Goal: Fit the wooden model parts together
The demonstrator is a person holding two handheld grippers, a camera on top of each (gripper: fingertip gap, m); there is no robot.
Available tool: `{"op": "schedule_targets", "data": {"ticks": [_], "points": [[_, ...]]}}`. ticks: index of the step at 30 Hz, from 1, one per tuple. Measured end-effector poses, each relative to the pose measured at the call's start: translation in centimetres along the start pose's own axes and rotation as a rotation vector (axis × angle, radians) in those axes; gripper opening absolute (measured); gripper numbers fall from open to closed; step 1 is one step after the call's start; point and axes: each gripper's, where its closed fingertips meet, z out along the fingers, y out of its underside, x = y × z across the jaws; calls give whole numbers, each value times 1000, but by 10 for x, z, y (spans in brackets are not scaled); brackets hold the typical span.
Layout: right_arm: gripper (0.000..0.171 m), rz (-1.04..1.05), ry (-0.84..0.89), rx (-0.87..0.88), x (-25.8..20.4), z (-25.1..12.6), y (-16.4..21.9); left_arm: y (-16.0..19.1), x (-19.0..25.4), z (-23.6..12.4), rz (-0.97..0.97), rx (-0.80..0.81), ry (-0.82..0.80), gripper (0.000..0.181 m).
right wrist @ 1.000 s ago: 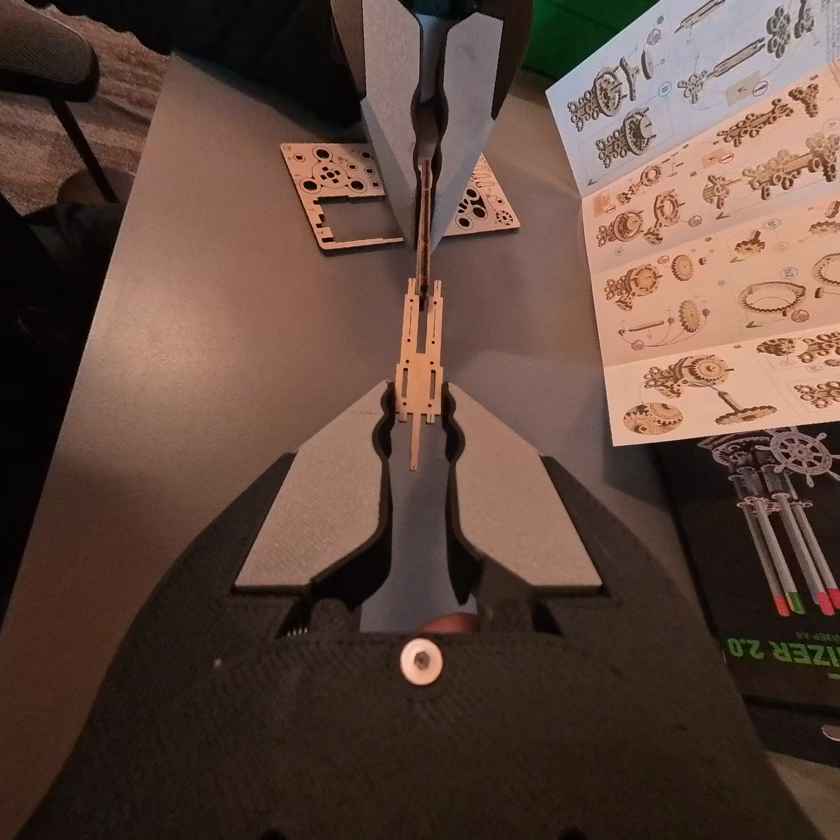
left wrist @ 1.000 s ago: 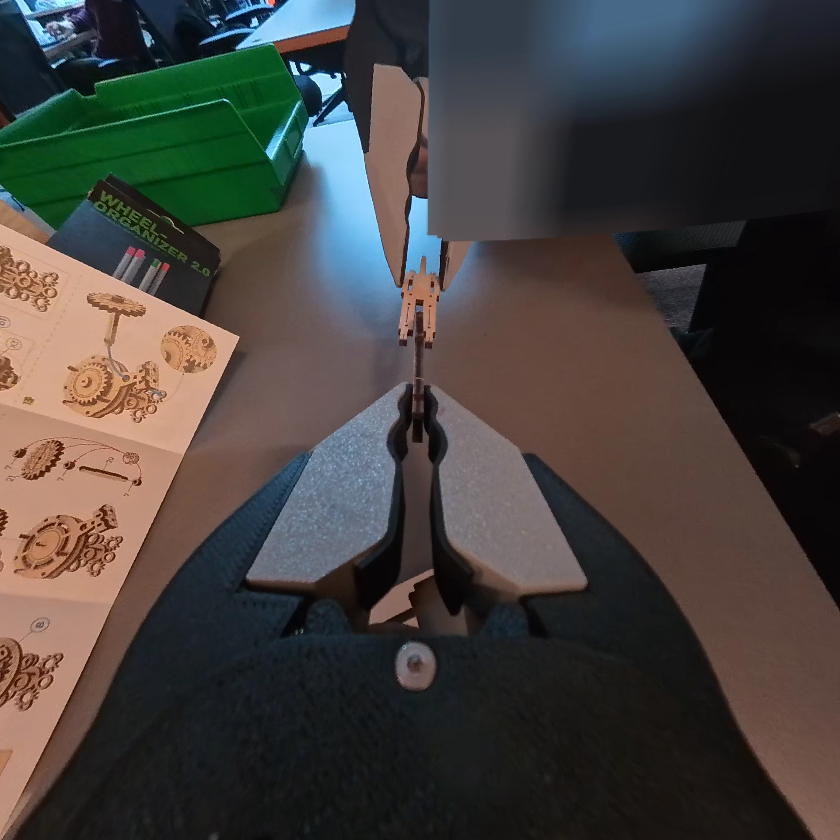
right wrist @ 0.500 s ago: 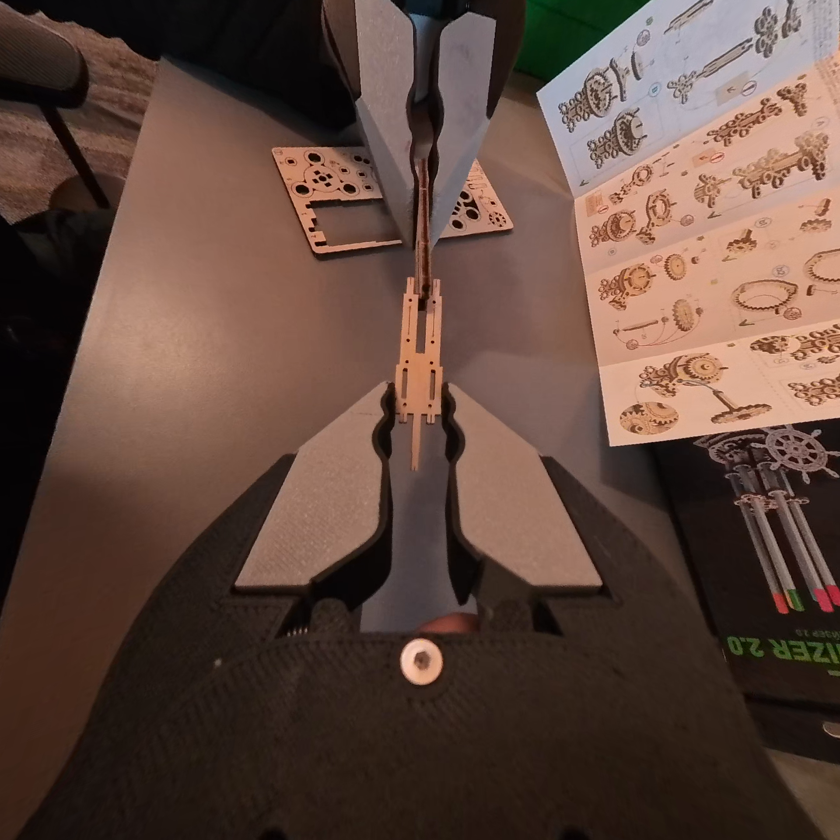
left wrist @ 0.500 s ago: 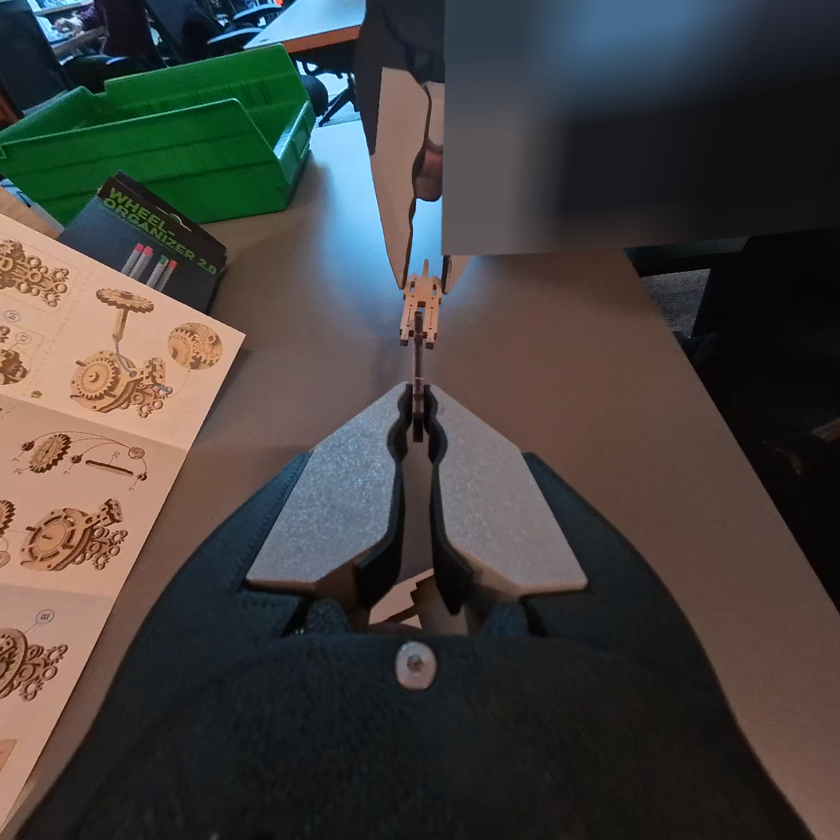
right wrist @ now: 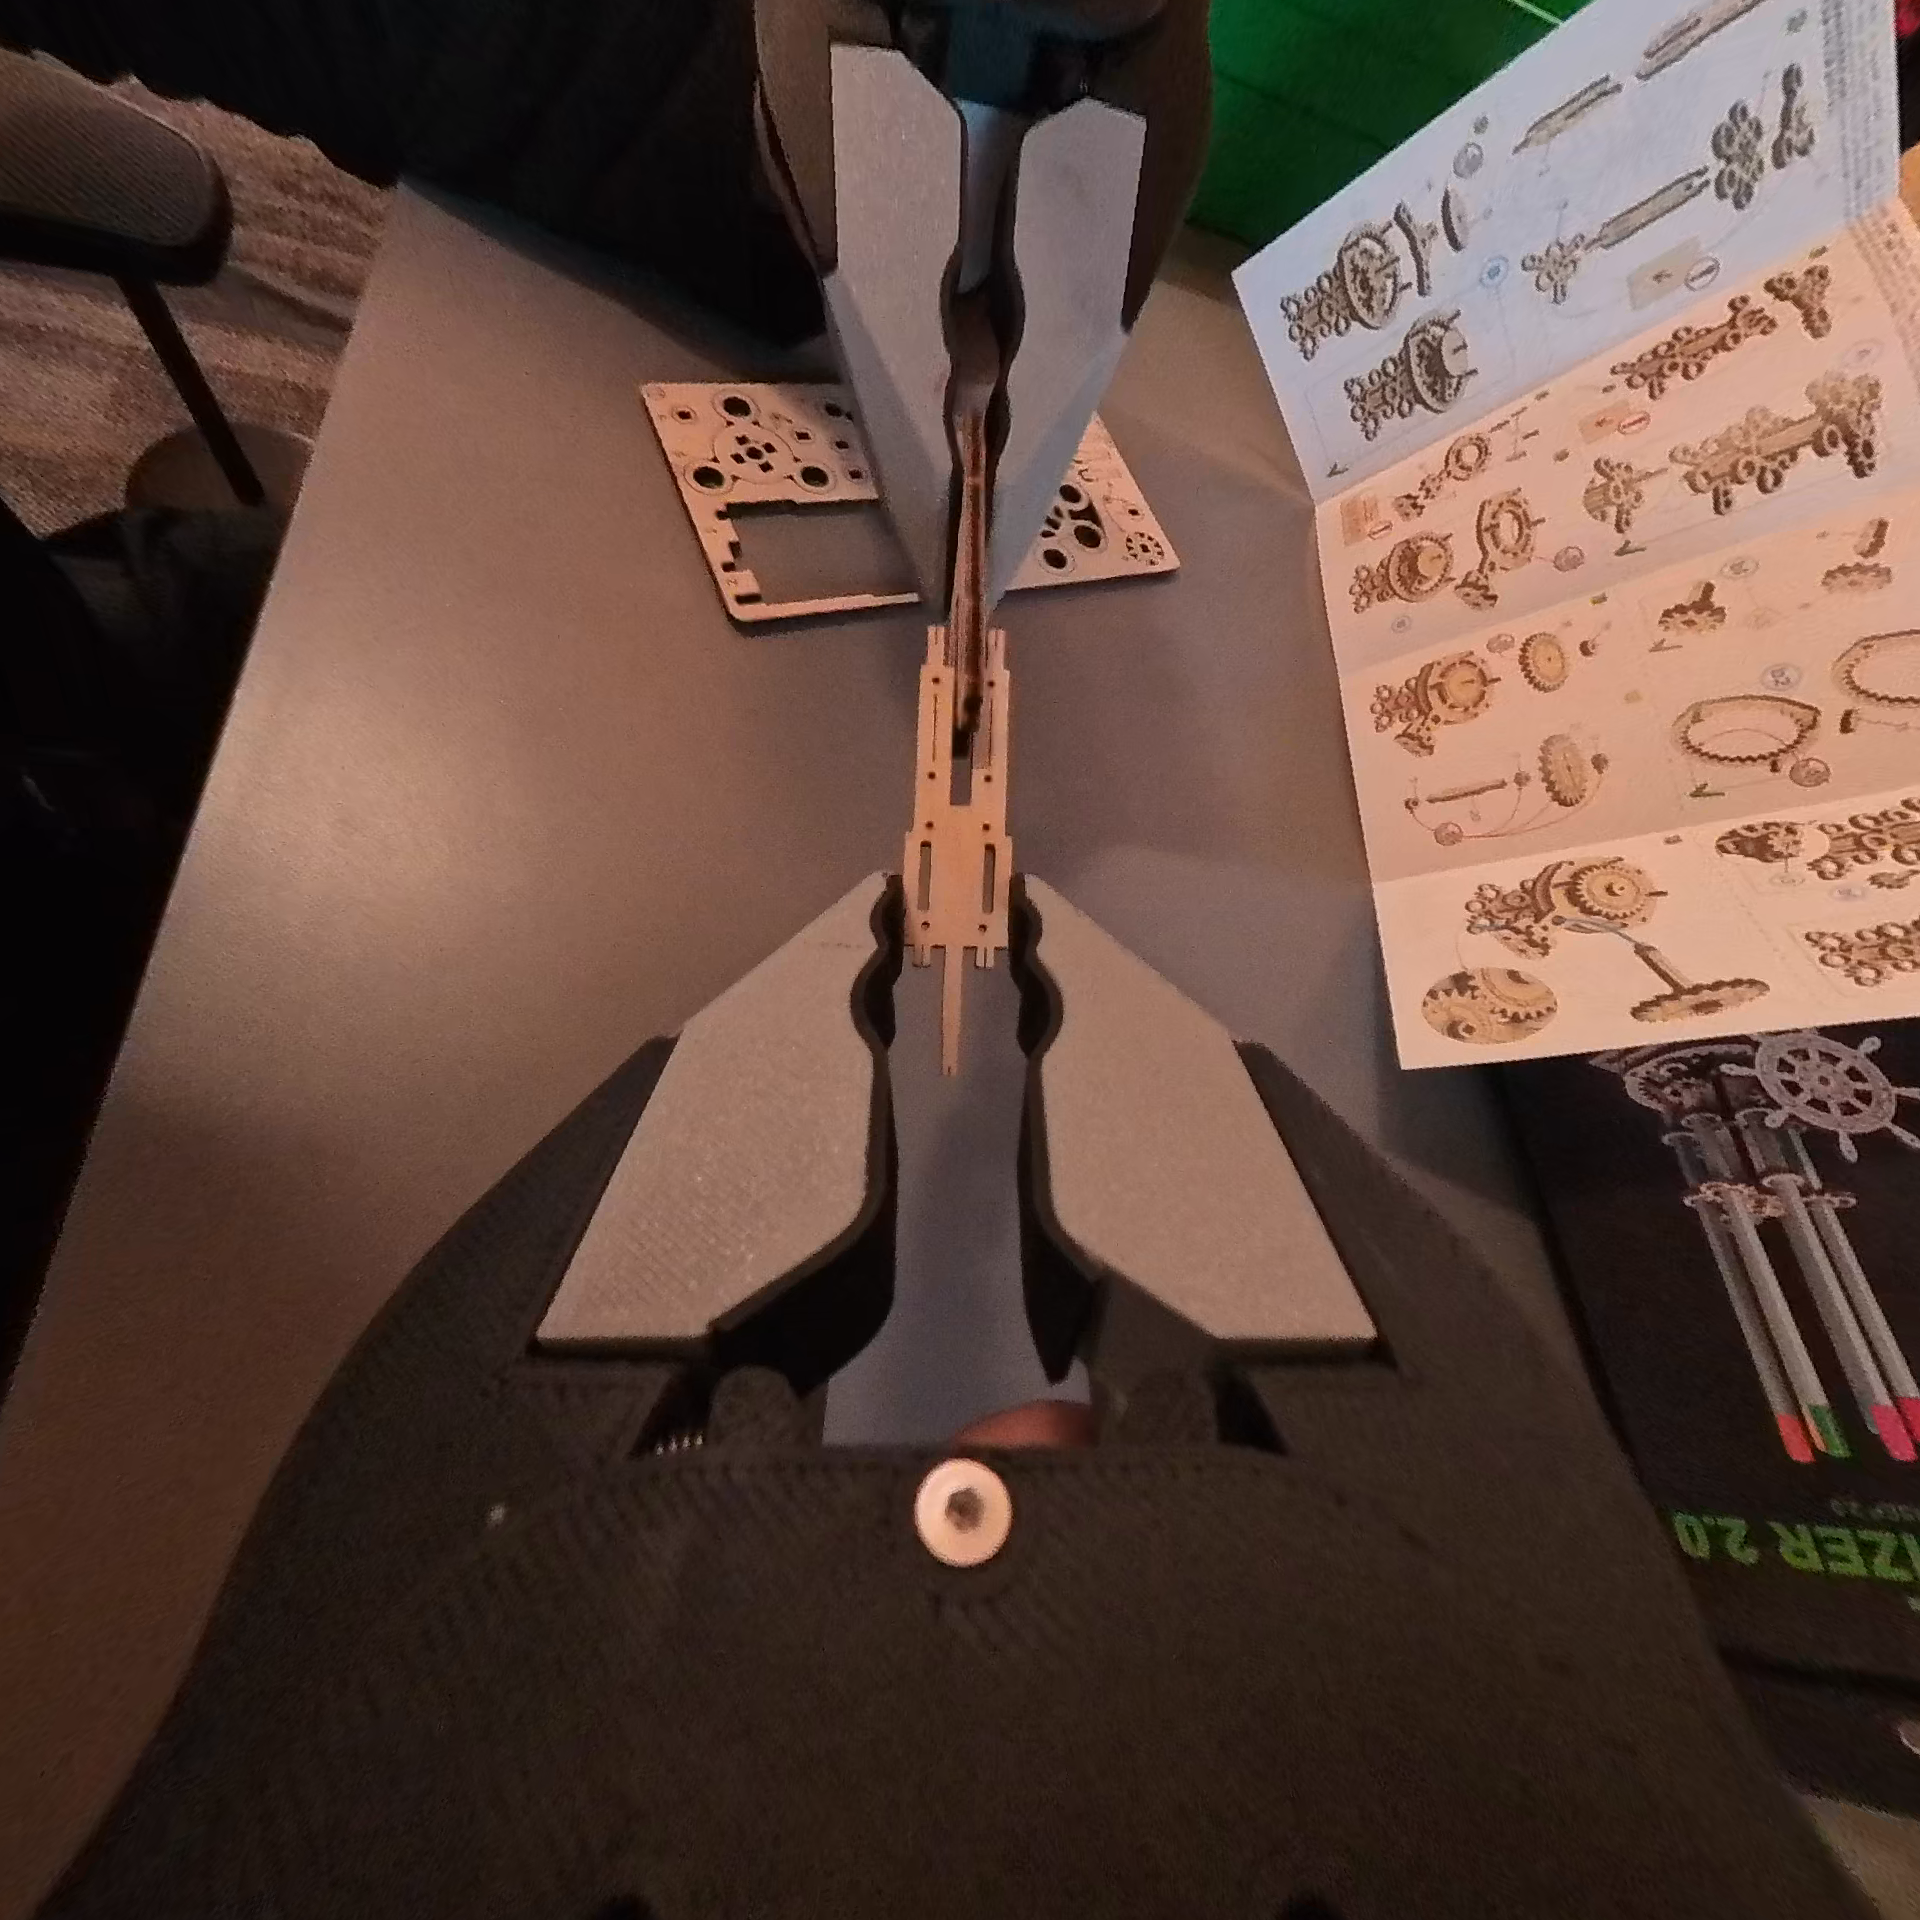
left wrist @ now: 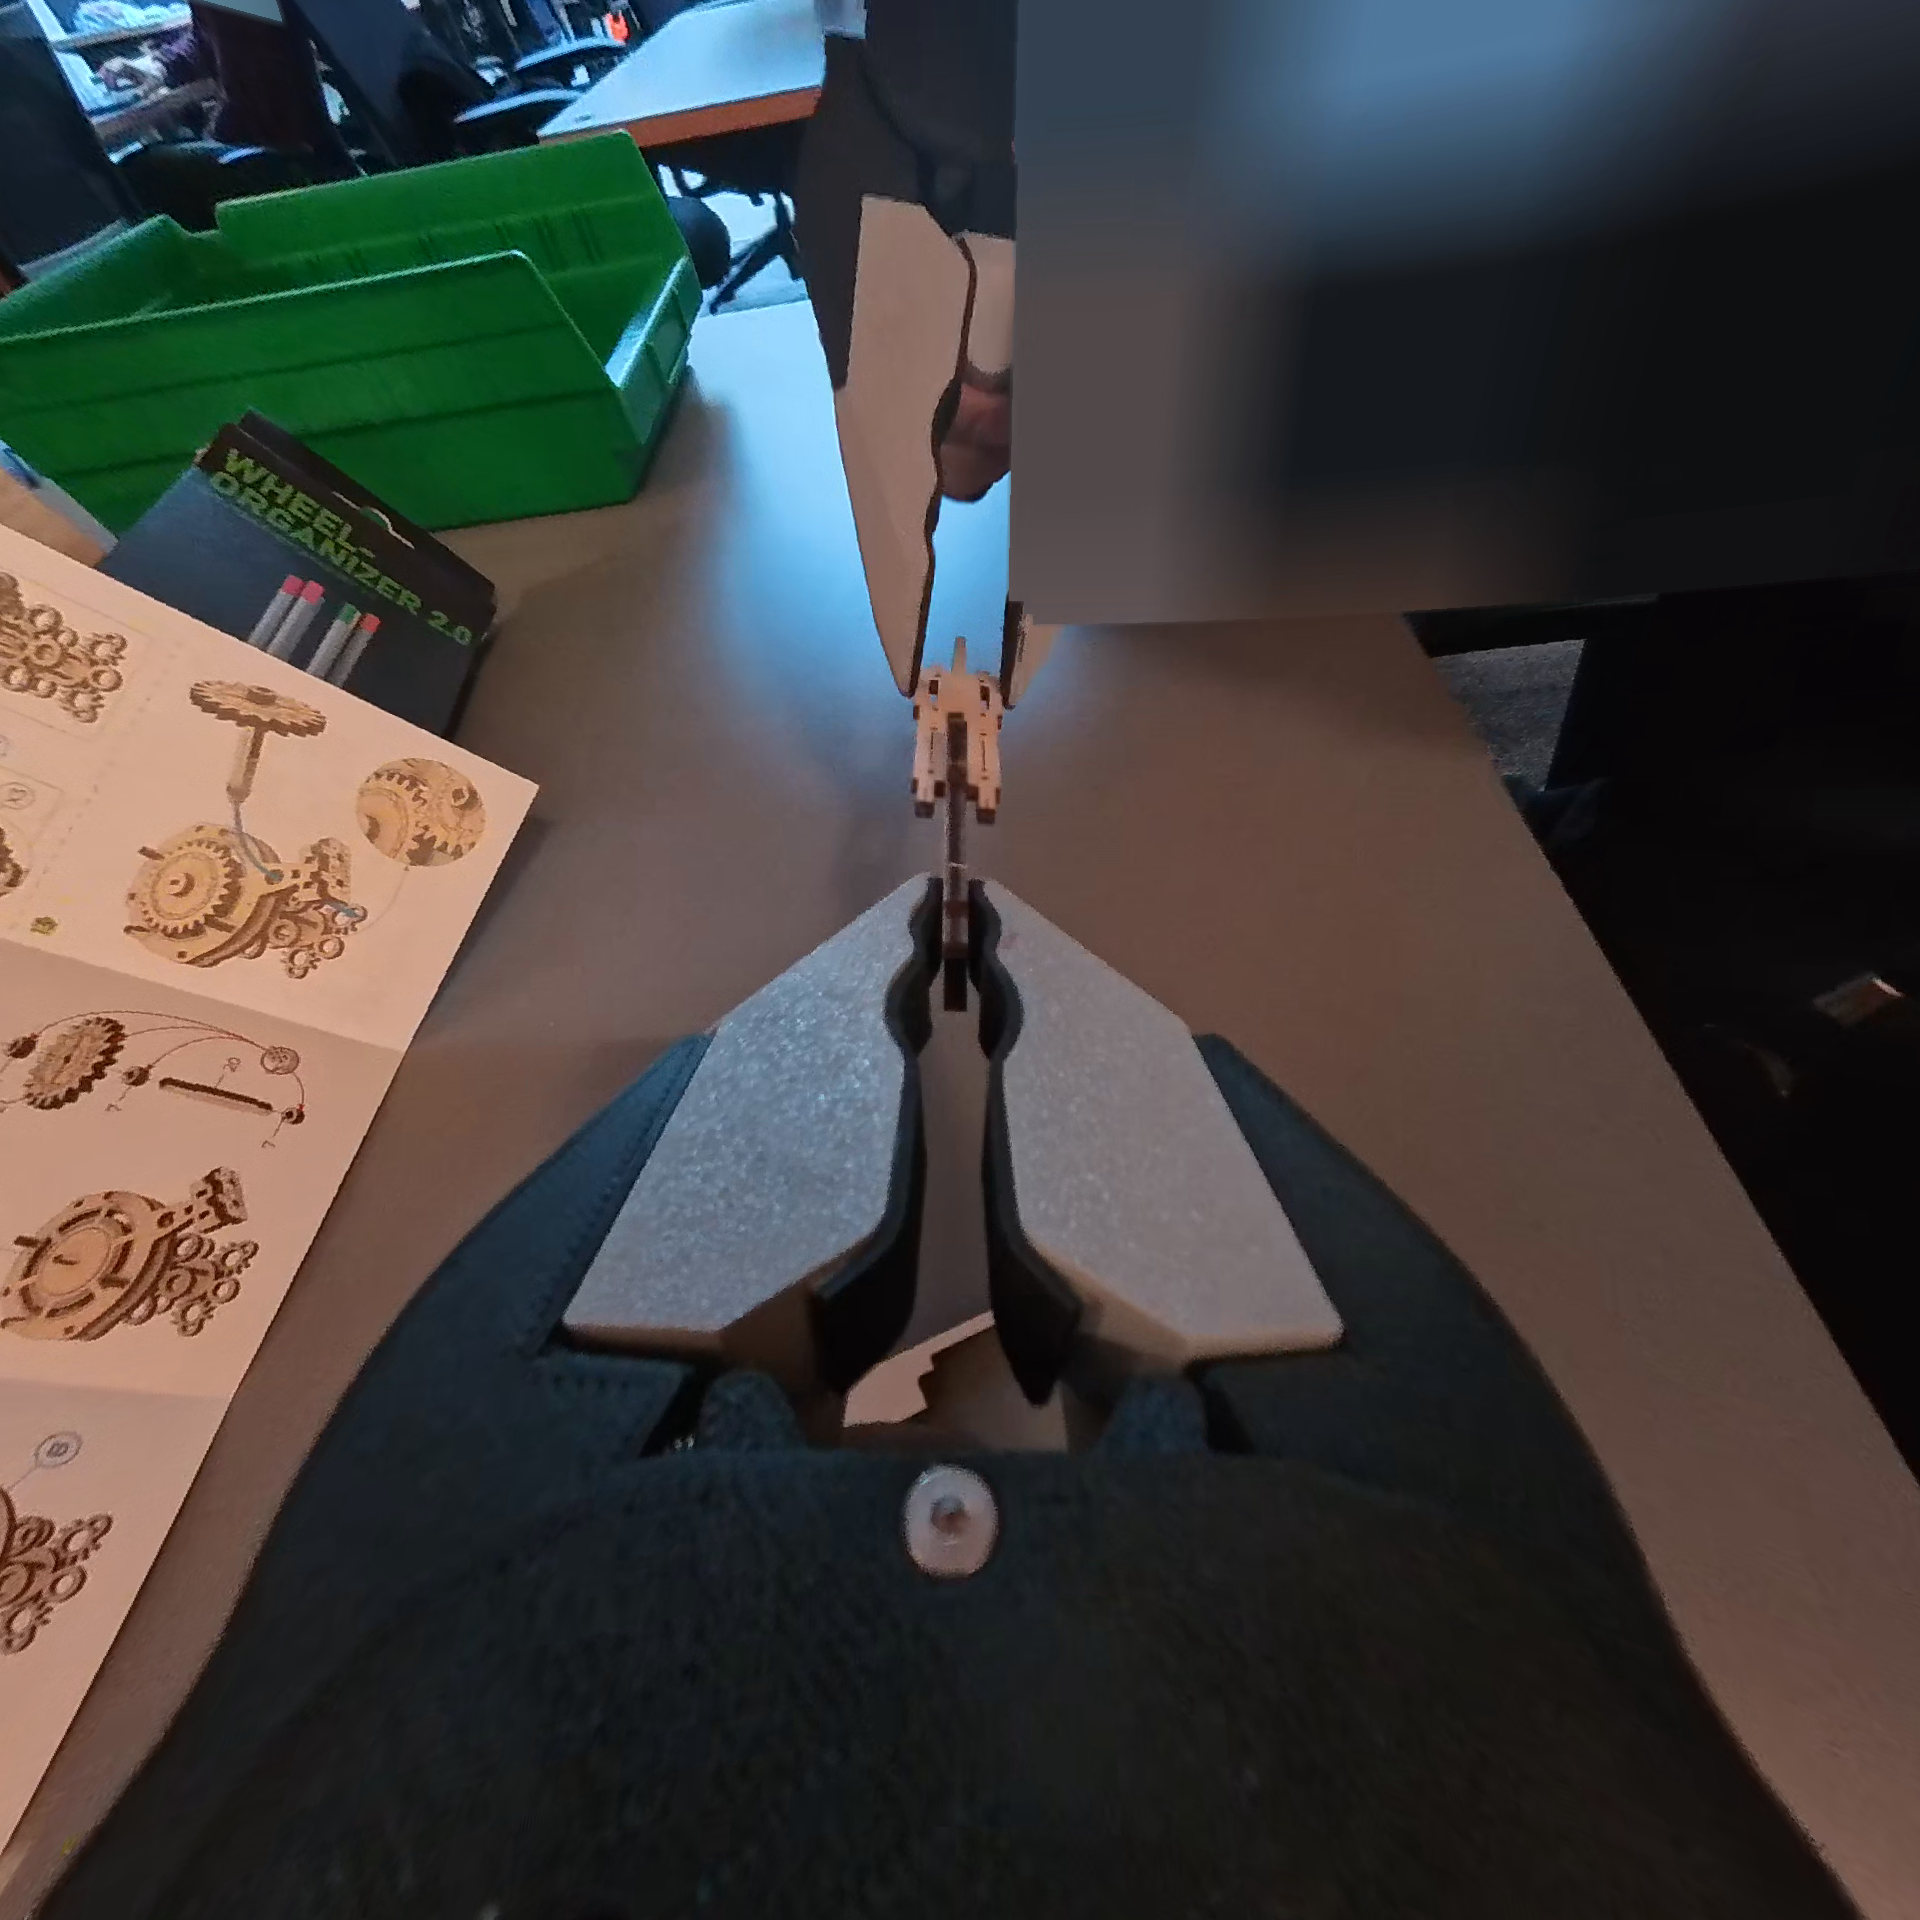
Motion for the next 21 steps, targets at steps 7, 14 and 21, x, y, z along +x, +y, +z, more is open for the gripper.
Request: {"op": "schedule_targets", "data": {"ticks": [7, 14, 21], "points": [[16, -17, -16, 1, -5, 4, -6, 2, 5, 5, 8, -14, 18, 1], [16, -18, -24, -3, -6, 7, -6, 3, 7, 7, 4, -25, 25, 1], [17, -21, -31, 0, -6, 4, -4, 2, 6, 10, -55, -18, 31, 1]]}}
